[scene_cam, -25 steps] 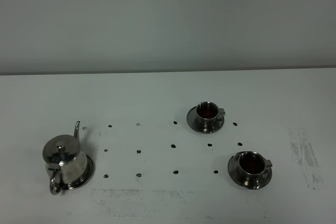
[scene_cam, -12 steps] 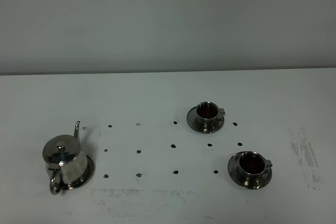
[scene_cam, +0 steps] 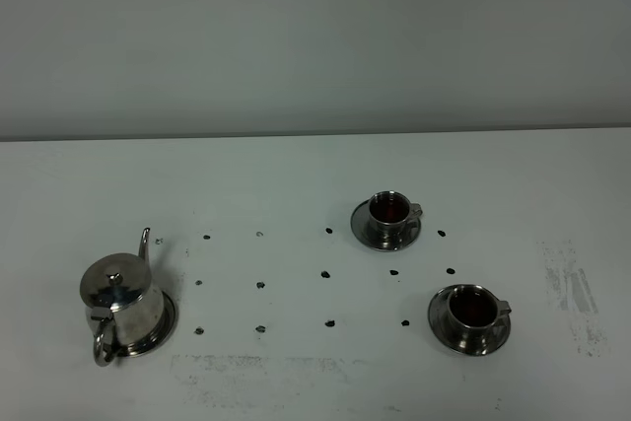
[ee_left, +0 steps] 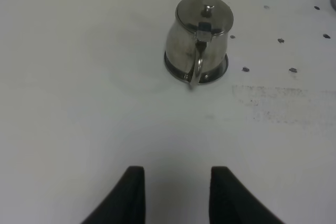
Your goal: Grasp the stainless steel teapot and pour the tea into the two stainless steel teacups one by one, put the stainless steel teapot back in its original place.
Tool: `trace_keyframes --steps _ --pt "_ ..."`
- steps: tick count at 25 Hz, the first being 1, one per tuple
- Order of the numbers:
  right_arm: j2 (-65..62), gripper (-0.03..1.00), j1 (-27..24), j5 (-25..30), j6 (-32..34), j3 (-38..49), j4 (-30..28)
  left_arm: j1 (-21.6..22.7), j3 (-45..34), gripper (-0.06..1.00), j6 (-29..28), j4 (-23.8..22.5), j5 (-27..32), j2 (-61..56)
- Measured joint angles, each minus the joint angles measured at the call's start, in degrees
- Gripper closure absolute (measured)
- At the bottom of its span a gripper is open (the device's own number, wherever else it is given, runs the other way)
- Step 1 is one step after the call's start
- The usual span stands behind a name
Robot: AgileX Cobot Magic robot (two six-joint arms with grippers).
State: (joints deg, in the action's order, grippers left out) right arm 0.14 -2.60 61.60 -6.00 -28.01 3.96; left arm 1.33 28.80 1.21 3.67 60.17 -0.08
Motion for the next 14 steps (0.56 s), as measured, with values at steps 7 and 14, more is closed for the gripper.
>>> trace_keyframes --steps 7,14 --pt "0.0 0.54 0.0 0.0 0.0 0.0 0.0 1.7 0.0 0.58 0.0 0.0 0.0 0.0" --pt "0.0 0.54 0.0 0.0 0.0 0.0 0.0 3.8 0.0 0.58 0.0 0.0 0.0 0.0"
